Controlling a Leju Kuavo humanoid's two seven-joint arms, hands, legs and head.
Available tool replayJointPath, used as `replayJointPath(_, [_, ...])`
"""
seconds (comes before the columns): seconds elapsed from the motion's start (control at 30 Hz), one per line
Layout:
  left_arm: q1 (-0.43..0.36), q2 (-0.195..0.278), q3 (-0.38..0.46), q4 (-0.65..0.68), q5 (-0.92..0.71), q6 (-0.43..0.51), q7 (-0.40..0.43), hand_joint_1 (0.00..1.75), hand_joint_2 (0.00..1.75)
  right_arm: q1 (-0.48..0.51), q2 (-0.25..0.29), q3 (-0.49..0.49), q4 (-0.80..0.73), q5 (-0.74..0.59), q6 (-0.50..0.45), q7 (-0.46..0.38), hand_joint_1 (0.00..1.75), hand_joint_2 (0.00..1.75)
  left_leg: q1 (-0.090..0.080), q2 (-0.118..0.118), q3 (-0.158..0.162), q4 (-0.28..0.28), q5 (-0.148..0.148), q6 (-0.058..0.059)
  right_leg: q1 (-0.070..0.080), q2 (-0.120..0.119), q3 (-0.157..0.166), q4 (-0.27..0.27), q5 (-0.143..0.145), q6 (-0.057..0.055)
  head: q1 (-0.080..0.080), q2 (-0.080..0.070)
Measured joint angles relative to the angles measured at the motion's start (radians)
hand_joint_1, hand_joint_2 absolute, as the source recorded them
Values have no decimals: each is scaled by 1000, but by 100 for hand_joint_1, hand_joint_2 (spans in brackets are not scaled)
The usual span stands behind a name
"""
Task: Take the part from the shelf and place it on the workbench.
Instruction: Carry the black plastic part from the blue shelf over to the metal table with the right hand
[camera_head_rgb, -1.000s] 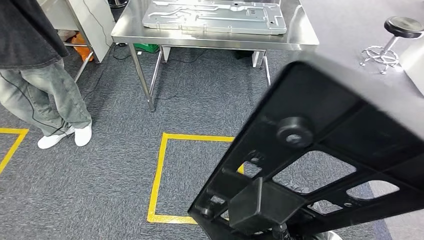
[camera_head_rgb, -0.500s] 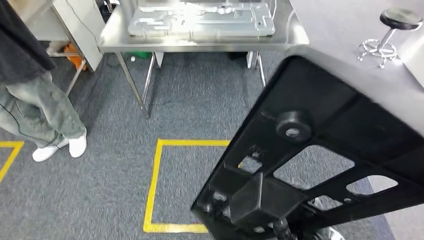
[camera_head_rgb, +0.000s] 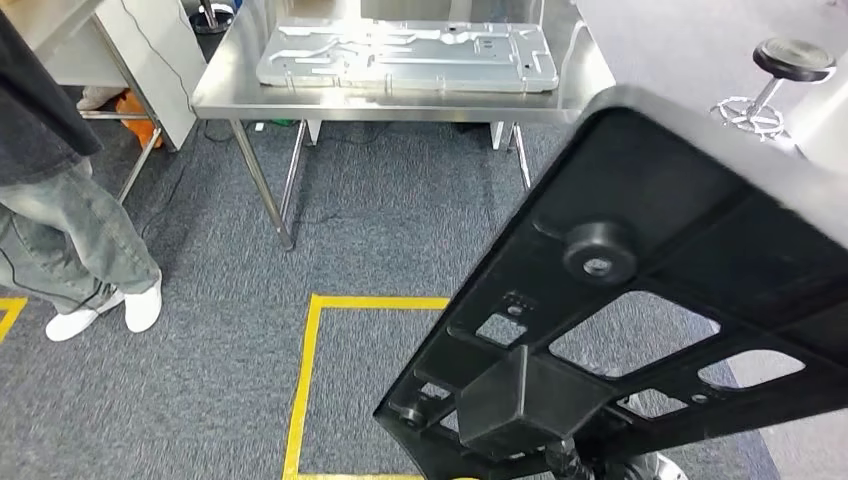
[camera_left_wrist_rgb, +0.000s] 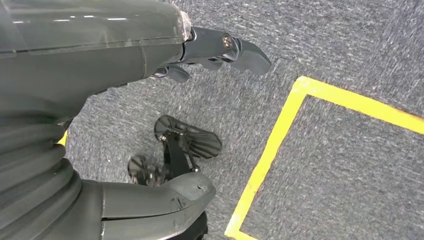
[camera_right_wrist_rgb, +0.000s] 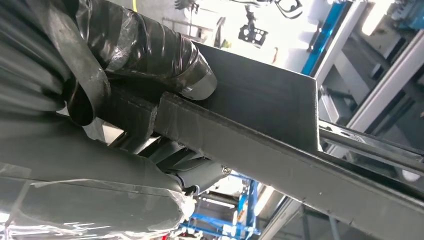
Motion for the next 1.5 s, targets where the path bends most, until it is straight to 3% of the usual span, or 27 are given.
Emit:
replayJointPath(0.03, [1,0,0,0,-1,0,0,0,175,1,0,0,0,0,0,0,175,175,0,0,8,0,-8,-1,-2,-1,-35,29,-9,2,0,0])
replayJointPath(0.07, [2,0,0,0,-2,0,0,0,175,2,0,0,0,0,-1,0,175,175,1,0,19,0,-16,-3,-3,-2,-53,24,3,3,0,0])
replayJointPath(0.1, [3,0,0,0,-3,0,0,0,175,3,0,0,1,0,-1,0,175,175,2,-1,32,0,-25,-6,-3,-3,-55,-14,36,2,0,0])
replayJointPath(0.17, [2,0,0,0,-6,-1,0,0,175,4,0,0,1,0,-2,0,175,175,2,-1,58,-2,-43,-12,1,-7,-32,-135,139,-9,0,0])
replayJointPath(0.23, [0,-1,0,0,-7,-1,0,0,175,5,0,0,1,0,-4,0,175,175,2,-2,76,-12,-57,-24,9,-10,-14,-209,189,-25,0,0])
replayJointPath(0.33, [-1,-1,0,0,-7,-3,0,0,175,6,0,0,-1,0,-6,0,175,175,1,0,95,-3,-54,-45,10,-5,12,-237,193,-49,0,0])
replayJointPath(0.4, [-3,-1,0,0,-7,-5,-1,0,175,7,0,0,-1,0,-7,0,175,175,3,1,76,57,-72,-52,8,-4,35,-246,190,-61,0,0])
replayJointPath(0.5, [-3,-1,0,0,-8,-6,-2,0,175,7,1,0,-1,1,-7,0,175,175,5,0,-38,229,-153,-57,10,-4,55,-248,173,-70,0,0])
replayJointPath(0.57, [2,-1,0,0,-8,-6,-2,0,175,9,1,0,-1,1,-8,0,175,175,5,1,-92,265,-171,-61,12,0,72,-248,156,-70,0,0])
replayJointPath(0.6, [4,-1,0,0,-9,-6,-2,0,175,10,1,0,-1,1,-8,0,175,175,5,1,-96,234,-150,-60,12,1,84,-248,147,-68,0,0])
replayJointPath(0.67, [8,0,0,0,-9,-6,-3,0,175,11,1,0,-1,1,-10,0,175,175,3,1,-78,117,-51,-52,13,3,108,-247,128,-62,0,0])
replayJointPath(0.73, [10,1,1,0,-10,-6,-4,0,175,12,1,0,-1,2,-12,-1,175,175,-4,1,-63,38,16,-38,13,6,121,-249,112,-51,0,0])
replayJointPath(0.83, [10,1,1,0,-10,-7,-6,0,175,14,1,1,-1,4,-13,-2,175,175,-7,-1,-43,16,21,-16,12,7,131,-238,108,-33,0,0])
replayJointPath(0.9, [7,1,1,0,-12,-7,-7,0,175,13,1,1,-2,4,-13,-2,175,175,-3,-2,-22,10,13,-2,10,4,101,-169,104,-23,0,0])
replayJointPath(1.0, [6,1,1,0,-16,-8,-8,0,175,14,1,1,-2,5,-14,-3,175,175,-2,-2,0,8,-9,6,2,1,-27,11,41,-6,0,0])
replayJointPath(1.07, [7,1,1,0,-16,-8,-8,0,175,15,1,1,-2,6,-14,-3,175,175,-1,-4,22,8,-28,3,-3,-1,-88,54,13,2,0,0])
replayJointPath(1.1, [8,1,1,0,-16,-8,-9,0,175,15,1,1,-2,6,-15,-3,175,175,0,-5,36,8,-39,1,-5,-2,-96,30,28,3,0,0])
replayJointPath(1.13, [8,1,1,0,-17,-9,-9,0,175,15,1,1,-2,7,-15,-3,175,175,1,-6,51,7,-50,-2,-6,-3,-90,-20,64,2,0,0])
replayJointPath(1.17, [7,1,1,0,-17,-11,-9,0,175,15,1,1,-2,8,-15,-2,175,175,1,-6,66,6,-61,-6,-5,-5,-78,-85,124,-2,1,0])
replayJointPath(1.23, [5,0,1,0,-18,-13,-8,0,175,13,1,1,-1,10,-16,-1,175,175,2,-9,88,-1,-81,-17,2,-8,-59,-178,206,-16,1,0])
replayJointPath(1.27, [3,0,1,0,-19,-14,-9,0,175,13,1,2,-1,10,-16,0,175,175,2,-9,99,-4,-85,-24,6,-8,-54,-201,225,-23,1,0])
replayJointPath(1.37, [-1,0,1,0,-20,-16,-12,0,175,10,1,3,-2,12,-16,0,175,175,1,-8,111,24,-74,-43,5,-1,-22,-219,213,-44,0,0])
replayJointPath(1.43, [-3,1,1,0,-20,-16,-13,0,175,7,2,3,-2,12,-16,0,175,175,4,-8,64,119,-85,-48,2,-1,7,-228,201,-57,0,0])
replayJointPath(1.5, [-3,1,2,0,-20,-17,-13,0,175,6,3,3,-2,12,-16,0,175,175,5,-7,-18,237,-138,-52,5,-2,25,-230,183,-65,0,0])
